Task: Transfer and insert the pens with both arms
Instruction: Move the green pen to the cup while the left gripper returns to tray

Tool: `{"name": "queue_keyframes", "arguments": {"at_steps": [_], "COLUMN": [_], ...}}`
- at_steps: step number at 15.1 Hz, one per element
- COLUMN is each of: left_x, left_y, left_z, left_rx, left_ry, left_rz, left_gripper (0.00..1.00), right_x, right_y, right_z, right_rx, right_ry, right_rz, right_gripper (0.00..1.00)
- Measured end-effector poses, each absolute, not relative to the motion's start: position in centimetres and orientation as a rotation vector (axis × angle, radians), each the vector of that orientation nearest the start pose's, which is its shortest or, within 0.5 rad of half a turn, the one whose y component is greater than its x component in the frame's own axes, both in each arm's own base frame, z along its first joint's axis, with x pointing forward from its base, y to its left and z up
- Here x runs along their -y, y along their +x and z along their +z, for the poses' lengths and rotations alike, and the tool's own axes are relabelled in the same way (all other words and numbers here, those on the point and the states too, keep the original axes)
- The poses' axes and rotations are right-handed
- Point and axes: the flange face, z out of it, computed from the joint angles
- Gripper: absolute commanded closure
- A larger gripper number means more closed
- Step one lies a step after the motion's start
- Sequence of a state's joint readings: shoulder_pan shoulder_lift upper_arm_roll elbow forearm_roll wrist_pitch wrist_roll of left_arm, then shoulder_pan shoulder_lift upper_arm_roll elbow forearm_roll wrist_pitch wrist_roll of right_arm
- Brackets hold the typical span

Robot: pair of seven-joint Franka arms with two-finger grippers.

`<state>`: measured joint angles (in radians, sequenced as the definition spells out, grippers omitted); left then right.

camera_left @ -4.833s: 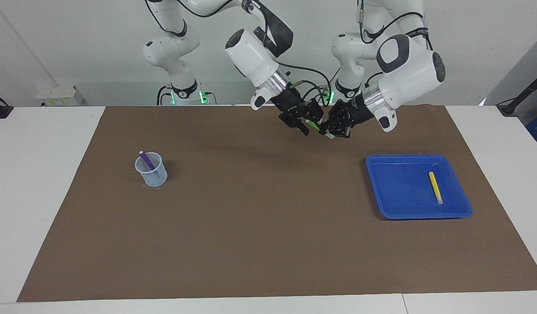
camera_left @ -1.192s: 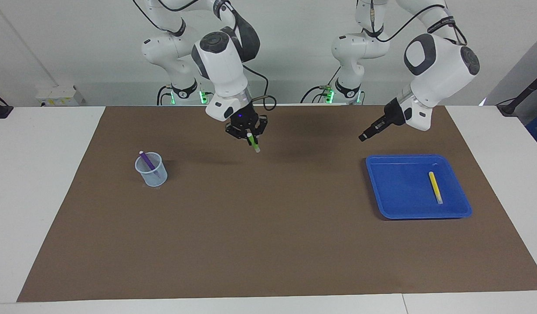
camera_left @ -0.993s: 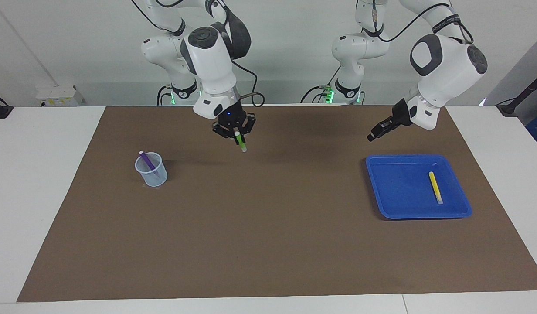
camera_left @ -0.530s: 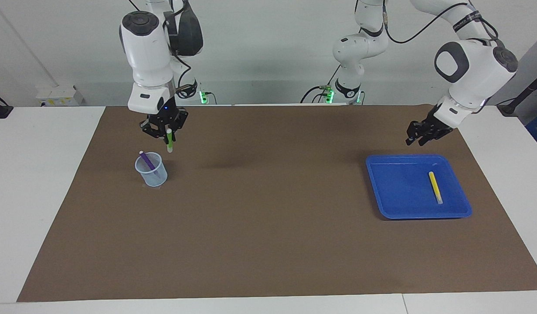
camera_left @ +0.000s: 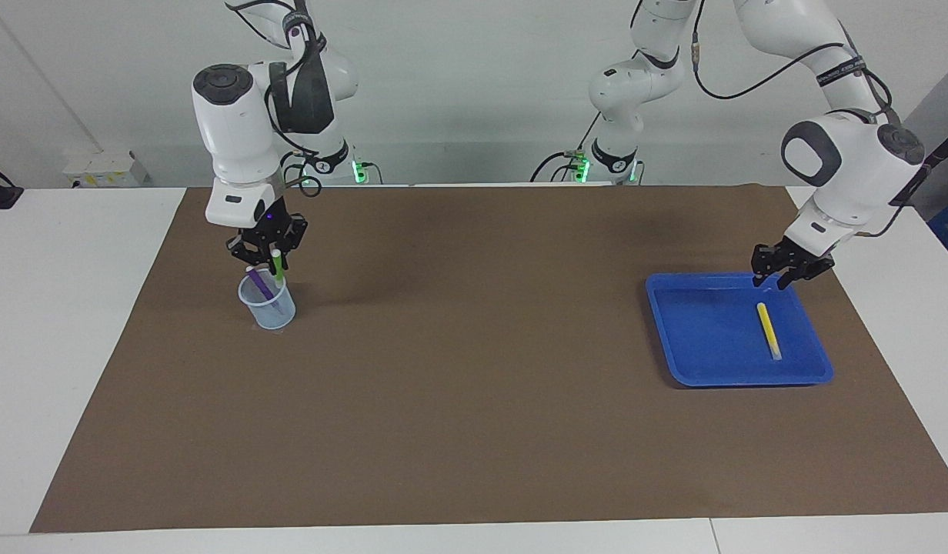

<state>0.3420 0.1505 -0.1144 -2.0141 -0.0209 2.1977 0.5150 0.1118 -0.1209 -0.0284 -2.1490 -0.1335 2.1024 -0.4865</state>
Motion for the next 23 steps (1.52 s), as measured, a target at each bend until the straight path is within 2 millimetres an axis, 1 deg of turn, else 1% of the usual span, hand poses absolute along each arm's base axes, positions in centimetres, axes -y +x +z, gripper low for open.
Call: {"name": "queue_keyframes", "arguments": {"at_steps": [2, 4, 7, 8, 10, 11, 12, 13, 16, 18, 20, 21, 22, 23], "left_x": [-13.5, -13.8, -14.2, -14.3, -14.5, -14.5, -14.6, -14.8, -15.9, -16.7, -17.0, -17.0, -17.0, -17.0], "left_y": [57.9, 58.8, 60.0, 60.2, 60.5, 60.7, 60.8, 60.8, 60.8, 60.8, 60.9, 61.0, 61.1, 61.2], "left_z": [36.5, 35.1, 33.7, 33.5, 33.2, 33.2, 33.1, 32.9, 32.0, 31.2, 30.7, 30.4, 30.0, 29.7], "left_rx": [-0.447, -0.479, -0.492, -0.494, -0.505, -0.509, -0.510, -0.509, -0.508, -0.494, -0.489, -0.489, -0.488, -0.488], "left_ry": [-3.128, -3.123, -3.119, -3.119, -3.107, -3.099, -3.096, -3.092, -3.069, -3.066, -3.064, -3.062, -3.060, -3.057], "left_rz": [-0.087, -0.100, -0.120, -0.122, -0.127, -0.133, -0.139, -0.142, -0.145, -0.152, -0.163, -0.173, -0.183, -0.196], "left_gripper": [0.53, 0.53, 0.51, 0.51, 0.50, 0.50, 0.50, 0.50, 0.50, 0.50, 0.53, 0.56, 0.65, 0.77], "right_x": [-3.3, -2.2, -1.0, -0.8, -0.2, -0.1, -0.2, -0.2, -0.5, -0.8, -1.5, -1.9, -2.6, -3.4], "right_y": [51.7, 51.5, 50.9, 50.8, 50.5, 50.4, 50.4, 50.4, 50.7, 51.2, 51.8, 52.1, 52.3, 52.5], "right_z": [45.7, 44.9, 43.0, 42.5, 42.0, 41.8, 41.8, 41.7, 42.3, 43.4, 44.8, 45.5, 46.0, 46.6], "right_rx": [1.007, 0.980, 0.962, 0.954, 0.938, 0.930, 0.924, 0.922, 0.910, 0.913, 0.929, 0.942, 0.960, 0.980], "right_ry": [-3.106, -3.114, -3.117, -3.118, -3.120, -3.121, -3.123, -3.123, -3.122, -3.121, -3.122, -3.120, -3.115, -3.108], "right_rz": [-0.066, -0.066, -0.064, -0.055, -0.035, -0.030, -0.029, -0.029, -0.064, -0.112, -0.160, -0.182, -0.202, -0.222], "right_gripper": [1.00, 1.00, 1.00, 0.97, 0.47, 0.32, 0.12, 0.00, 0.00, 0.00, 0.00, 0.00, 0.00, 0.00]}}
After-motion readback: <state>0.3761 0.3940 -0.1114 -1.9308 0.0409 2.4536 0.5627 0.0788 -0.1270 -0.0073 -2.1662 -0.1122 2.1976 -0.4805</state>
